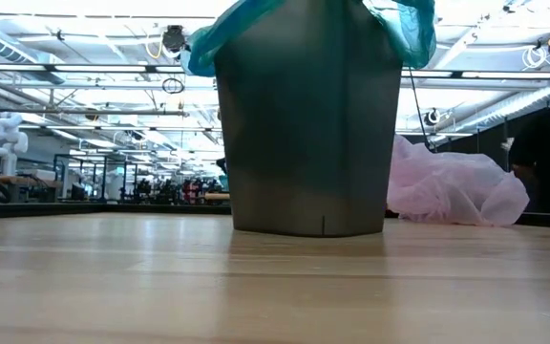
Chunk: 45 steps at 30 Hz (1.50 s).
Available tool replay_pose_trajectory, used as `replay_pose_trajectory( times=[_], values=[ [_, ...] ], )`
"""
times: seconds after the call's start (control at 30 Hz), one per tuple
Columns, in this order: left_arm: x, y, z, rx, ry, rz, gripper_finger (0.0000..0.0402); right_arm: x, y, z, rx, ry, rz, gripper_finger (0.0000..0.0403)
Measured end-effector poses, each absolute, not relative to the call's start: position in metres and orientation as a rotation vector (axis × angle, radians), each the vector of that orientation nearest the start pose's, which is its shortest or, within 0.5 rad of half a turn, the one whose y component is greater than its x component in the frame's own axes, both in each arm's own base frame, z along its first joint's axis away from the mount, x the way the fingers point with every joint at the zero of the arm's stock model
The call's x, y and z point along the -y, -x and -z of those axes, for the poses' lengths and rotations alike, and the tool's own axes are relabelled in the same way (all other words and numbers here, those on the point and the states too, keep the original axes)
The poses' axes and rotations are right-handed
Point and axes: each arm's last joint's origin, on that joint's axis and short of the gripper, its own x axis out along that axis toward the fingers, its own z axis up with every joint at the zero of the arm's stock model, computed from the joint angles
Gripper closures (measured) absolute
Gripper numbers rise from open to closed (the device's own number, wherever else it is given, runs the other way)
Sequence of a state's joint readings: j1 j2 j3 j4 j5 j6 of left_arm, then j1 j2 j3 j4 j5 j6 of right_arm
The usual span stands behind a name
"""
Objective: Place trash/remove bag and relplace
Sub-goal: Insert a new trash bag into the trash bin
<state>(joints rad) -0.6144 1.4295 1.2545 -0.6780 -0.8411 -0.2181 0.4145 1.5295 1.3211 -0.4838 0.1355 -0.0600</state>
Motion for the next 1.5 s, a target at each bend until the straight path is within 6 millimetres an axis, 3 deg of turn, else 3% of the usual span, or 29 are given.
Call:
replay_pose_trajectory(
  times=[0.13, 0.23, 0.33, 0.43, 0.5, 1.0, 1.07, 1.23, 1.4, 1.5],
  values=[
    [0.142, -0.265, -0.319, -0.565, -0.336, -0.293, 0.0244, -0.131, -0.308, -0.329, -0.642, 0.253, -0.292, 0.0180],
    [0.140, -0.278, -0.319, -0.545, -0.319, -0.236, 0.0277, -0.130, -0.306, -0.339, -0.655, 0.274, -0.283, 0.0206],
    [0.140, -0.290, -0.312, -0.555, -0.311, -0.172, 0.0325, -0.126, -0.304, -0.337, -0.695, 0.337, -0.214, 0.0262],
    [0.141, -0.299, -0.300, -0.593, -0.328, -0.133, 0.0382, -0.124, -0.302, -0.331, -0.743, 0.374, -0.156, 0.0346],
    [0.143, -0.303, -0.294, -0.610, -0.335, -0.128, 0.0394, -0.123, -0.302, -0.324, -0.759, 0.388, -0.130, 0.0387],
    [0.135, -0.313, -0.283, -0.630, -0.349, -0.195, 0.0400, -0.126, -0.301, -0.274, -0.768, 0.317, -0.108, 0.0403],
    [0.132, -0.315, -0.278, -0.627, -0.344, -0.211, 0.0401, -0.133, -0.296, -0.278, -0.768, 0.329, -0.129, 0.0403],
    [0.124, -0.315, -0.260, -0.624, -0.313, -0.233, 0.0401, -0.144, -0.266, -0.319, -0.684, 0.386, -0.068, 0.0403],
    [0.122, -0.314, -0.254, -0.639, -0.299, -0.240, 0.0401, -0.125, -0.227, -0.339, -0.691, 0.375, 0.222, 0.0403],
    [0.122, -0.314, -0.254, -0.641, -0.300, -0.239, 0.0401, -0.112, -0.215, -0.334, -0.720, 0.347, 0.353, 0.0403]
  ],
)
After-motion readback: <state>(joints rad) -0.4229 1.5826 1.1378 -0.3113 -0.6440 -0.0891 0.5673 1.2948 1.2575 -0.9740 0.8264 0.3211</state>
